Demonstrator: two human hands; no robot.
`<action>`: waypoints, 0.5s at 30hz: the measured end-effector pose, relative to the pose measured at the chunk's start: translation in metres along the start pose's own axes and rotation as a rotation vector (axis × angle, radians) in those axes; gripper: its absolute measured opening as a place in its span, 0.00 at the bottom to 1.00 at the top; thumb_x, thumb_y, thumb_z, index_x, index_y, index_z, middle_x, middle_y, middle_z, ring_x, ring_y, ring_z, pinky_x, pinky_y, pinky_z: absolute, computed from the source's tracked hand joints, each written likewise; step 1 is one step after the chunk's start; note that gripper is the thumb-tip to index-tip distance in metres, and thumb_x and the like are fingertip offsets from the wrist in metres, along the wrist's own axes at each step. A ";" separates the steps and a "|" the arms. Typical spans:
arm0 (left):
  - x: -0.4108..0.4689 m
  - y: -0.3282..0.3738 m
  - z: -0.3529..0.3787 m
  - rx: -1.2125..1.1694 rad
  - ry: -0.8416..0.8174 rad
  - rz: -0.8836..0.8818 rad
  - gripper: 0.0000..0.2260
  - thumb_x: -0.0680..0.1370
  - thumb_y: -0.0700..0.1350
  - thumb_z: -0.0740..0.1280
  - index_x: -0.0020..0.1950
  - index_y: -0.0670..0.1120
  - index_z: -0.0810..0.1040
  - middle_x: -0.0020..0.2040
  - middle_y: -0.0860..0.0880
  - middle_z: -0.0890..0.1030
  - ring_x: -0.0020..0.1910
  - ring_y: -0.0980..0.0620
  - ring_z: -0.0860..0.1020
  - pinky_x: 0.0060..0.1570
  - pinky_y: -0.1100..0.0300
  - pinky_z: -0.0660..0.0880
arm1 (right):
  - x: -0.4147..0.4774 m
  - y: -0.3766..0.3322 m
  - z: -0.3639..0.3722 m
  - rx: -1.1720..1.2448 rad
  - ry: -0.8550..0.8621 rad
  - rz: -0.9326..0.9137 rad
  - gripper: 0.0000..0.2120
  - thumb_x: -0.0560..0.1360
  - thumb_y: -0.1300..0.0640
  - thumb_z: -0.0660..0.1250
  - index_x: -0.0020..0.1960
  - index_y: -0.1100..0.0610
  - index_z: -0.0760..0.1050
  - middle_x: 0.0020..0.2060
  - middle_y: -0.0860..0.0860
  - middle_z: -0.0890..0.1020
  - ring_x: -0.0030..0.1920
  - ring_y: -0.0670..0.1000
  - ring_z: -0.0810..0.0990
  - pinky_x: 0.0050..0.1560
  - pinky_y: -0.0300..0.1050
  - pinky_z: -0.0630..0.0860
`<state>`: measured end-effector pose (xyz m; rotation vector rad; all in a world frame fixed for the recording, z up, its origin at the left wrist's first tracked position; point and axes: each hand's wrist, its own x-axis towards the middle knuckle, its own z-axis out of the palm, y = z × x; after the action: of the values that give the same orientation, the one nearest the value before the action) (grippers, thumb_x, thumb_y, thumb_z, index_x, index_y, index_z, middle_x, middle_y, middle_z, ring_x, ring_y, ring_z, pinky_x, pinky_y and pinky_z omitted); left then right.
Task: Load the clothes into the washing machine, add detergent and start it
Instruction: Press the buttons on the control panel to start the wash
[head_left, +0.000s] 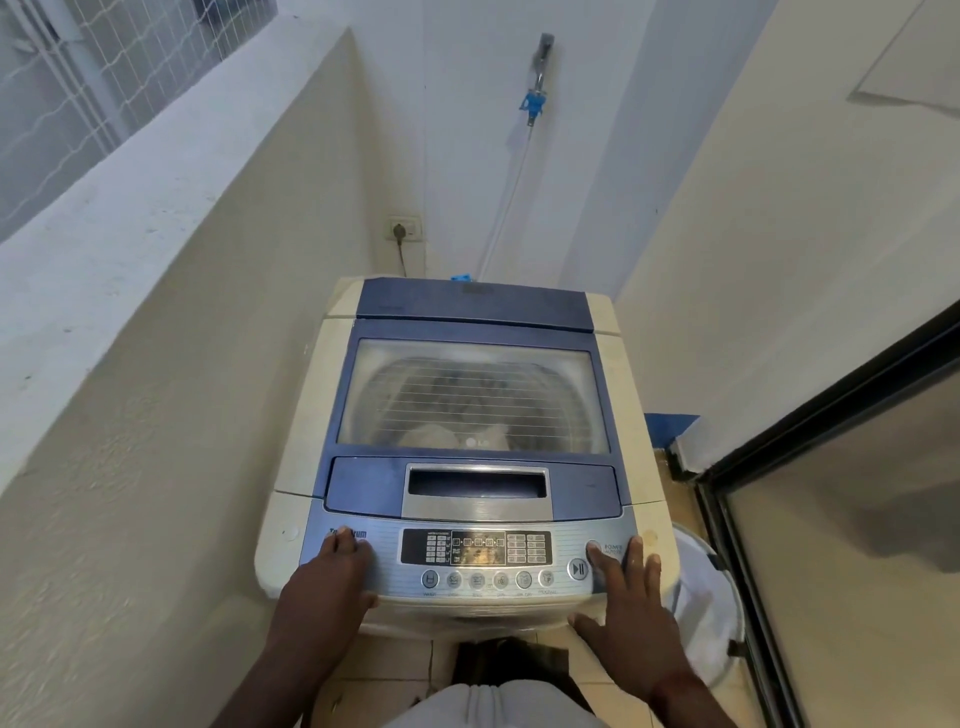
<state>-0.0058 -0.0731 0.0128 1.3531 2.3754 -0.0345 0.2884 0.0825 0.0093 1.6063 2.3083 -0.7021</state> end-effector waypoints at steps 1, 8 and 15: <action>0.000 0.000 0.001 -0.001 -0.001 0.000 0.19 0.75 0.54 0.68 0.63 0.51 0.69 0.66 0.53 0.68 0.53 0.56 0.75 0.40 0.65 0.69 | 0.002 0.001 0.002 0.026 0.006 0.013 0.40 0.74 0.42 0.67 0.76 0.36 0.44 0.77 0.50 0.32 0.77 0.58 0.34 0.71 0.64 0.62; 0.001 -0.004 0.003 -0.048 0.004 -0.028 0.16 0.74 0.51 0.70 0.59 0.51 0.71 0.65 0.52 0.70 0.47 0.54 0.78 0.36 0.63 0.66 | 0.007 0.014 0.001 -0.123 -0.005 -0.036 0.39 0.76 0.42 0.64 0.73 0.31 0.38 0.75 0.50 0.28 0.77 0.58 0.32 0.71 0.69 0.56; 0.004 -0.005 0.005 -0.043 0.021 -0.021 0.15 0.73 0.53 0.71 0.56 0.52 0.73 0.58 0.54 0.72 0.40 0.56 0.71 0.35 0.64 0.68 | 0.022 0.027 -0.037 -0.155 -0.396 -0.122 0.47 0.73 0.39 0.66 0.72 0.32 0.30 0.66 0.51 0.19 0.69 0.58 0.22 0.73 0.69 0.45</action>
<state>-0.0099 -0.0736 0.0063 1.3147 2.3938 0.0240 0.3078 0.1268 0.0242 1.1474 2.1202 -0.7671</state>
